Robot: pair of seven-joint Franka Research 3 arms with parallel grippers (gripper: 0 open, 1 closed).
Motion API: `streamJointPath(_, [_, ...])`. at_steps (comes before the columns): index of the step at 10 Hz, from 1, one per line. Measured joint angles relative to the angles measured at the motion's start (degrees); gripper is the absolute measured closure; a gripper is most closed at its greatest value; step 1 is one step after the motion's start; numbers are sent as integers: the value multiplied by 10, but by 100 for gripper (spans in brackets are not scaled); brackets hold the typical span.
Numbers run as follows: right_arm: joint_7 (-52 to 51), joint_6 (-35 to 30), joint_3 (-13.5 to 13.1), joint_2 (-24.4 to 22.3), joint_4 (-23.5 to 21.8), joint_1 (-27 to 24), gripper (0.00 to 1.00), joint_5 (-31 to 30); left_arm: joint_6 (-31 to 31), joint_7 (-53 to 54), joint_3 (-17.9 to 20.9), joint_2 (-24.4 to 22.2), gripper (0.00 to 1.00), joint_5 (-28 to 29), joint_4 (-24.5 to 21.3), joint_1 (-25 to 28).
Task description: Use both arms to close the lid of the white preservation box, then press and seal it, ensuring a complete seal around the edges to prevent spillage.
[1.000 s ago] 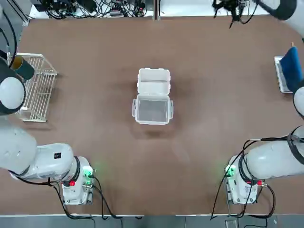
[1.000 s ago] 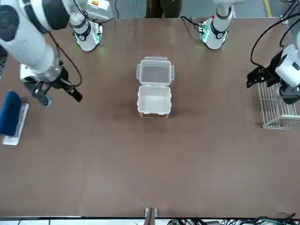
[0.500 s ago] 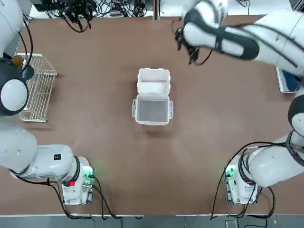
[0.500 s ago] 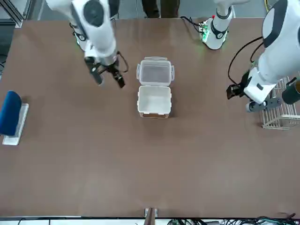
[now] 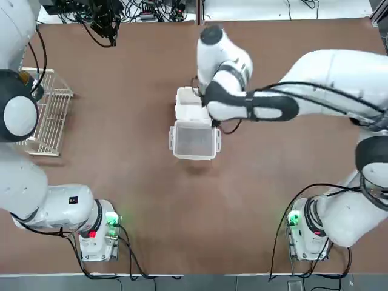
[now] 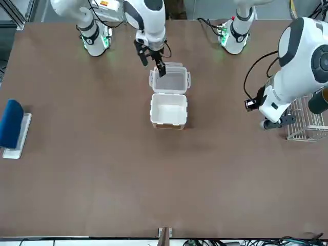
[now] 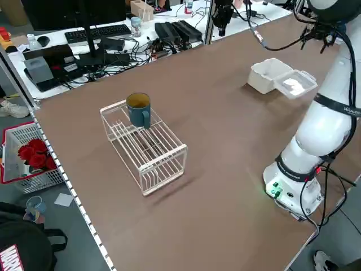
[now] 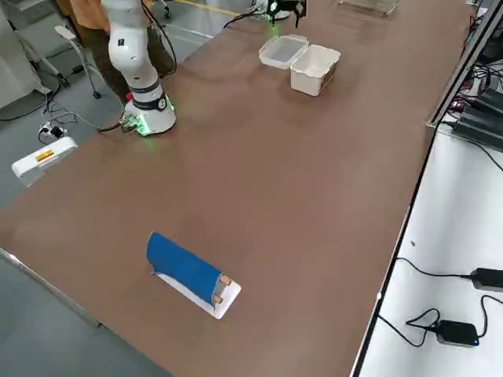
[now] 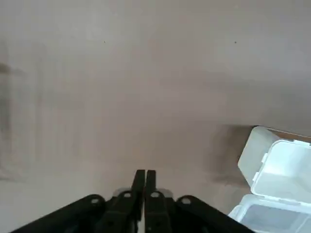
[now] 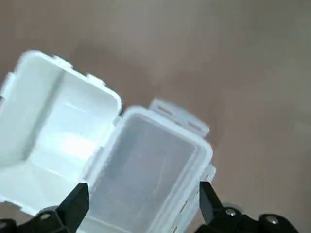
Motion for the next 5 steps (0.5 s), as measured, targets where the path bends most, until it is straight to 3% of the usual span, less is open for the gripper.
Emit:
streamJointPath(3, [104, 57, 1, 55, -10, 43, 0, 0, 1, -7, -1, 17, 96, 0, 0, -1])
streamJointPath(5, [151, 127, 6, 60, -51, 64, 0, 0, 1, -9, -1, 24, 96, 0, 0, -5])
